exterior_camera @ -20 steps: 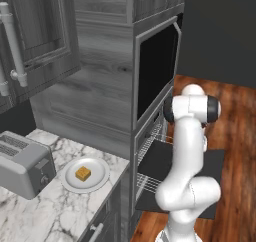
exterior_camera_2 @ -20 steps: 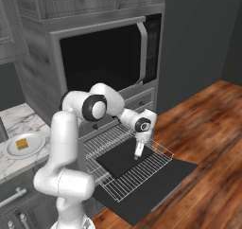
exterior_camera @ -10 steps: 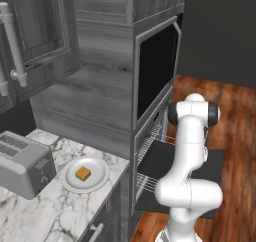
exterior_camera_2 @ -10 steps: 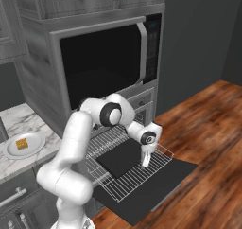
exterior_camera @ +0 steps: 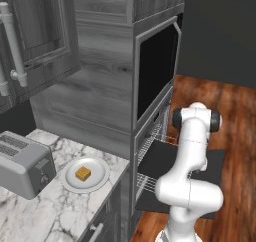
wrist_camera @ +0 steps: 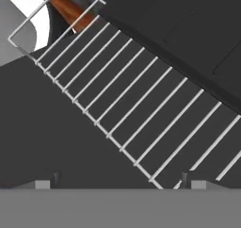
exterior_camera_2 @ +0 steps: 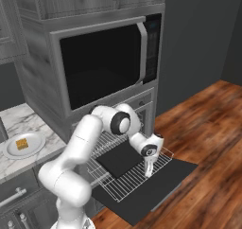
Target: Take the baked cake out of the oven and place it on the plate for cooling. Then close the oven door.
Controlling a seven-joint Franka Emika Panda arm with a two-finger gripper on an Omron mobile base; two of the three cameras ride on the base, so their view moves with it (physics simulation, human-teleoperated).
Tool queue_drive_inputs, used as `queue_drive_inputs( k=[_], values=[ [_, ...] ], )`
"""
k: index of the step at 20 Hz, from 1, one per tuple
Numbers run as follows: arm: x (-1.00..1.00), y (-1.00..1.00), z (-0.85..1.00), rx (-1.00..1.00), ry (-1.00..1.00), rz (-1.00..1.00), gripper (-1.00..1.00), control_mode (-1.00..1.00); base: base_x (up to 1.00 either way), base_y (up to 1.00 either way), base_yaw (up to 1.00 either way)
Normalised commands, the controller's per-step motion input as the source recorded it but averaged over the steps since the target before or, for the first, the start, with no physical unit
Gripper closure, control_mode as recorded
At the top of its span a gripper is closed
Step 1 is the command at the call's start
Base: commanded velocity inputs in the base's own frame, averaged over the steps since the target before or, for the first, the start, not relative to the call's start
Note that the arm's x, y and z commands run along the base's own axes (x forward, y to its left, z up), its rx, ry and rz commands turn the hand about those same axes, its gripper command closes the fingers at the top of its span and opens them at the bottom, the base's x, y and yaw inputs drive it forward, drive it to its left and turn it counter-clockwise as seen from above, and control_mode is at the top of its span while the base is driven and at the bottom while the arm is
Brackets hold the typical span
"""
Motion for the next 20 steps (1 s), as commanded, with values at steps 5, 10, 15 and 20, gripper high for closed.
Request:
queue_drive_inputs(
  k=[5,10,15,20],
  values=[
    [0.09,-0.30,-0.38,0.00,-0.11,0.00,-1.00,-1.00,0.00,0.00,0.00],
    [0.37,-0.07,-0.52,-0.02,-0.09,0.02,-1.00,-1.00,0.00,0.00,0.00],
    [0.34,-0.01,-0.52,-0.01,-0.10,0.06,-1.00,-1.00,0.00,0.00,0.00],
    [0.26,0.00,-0.49,0.00,-0.12,0.07,-1.00,-1.00,0.00,0.00,0.00]
  ],
)
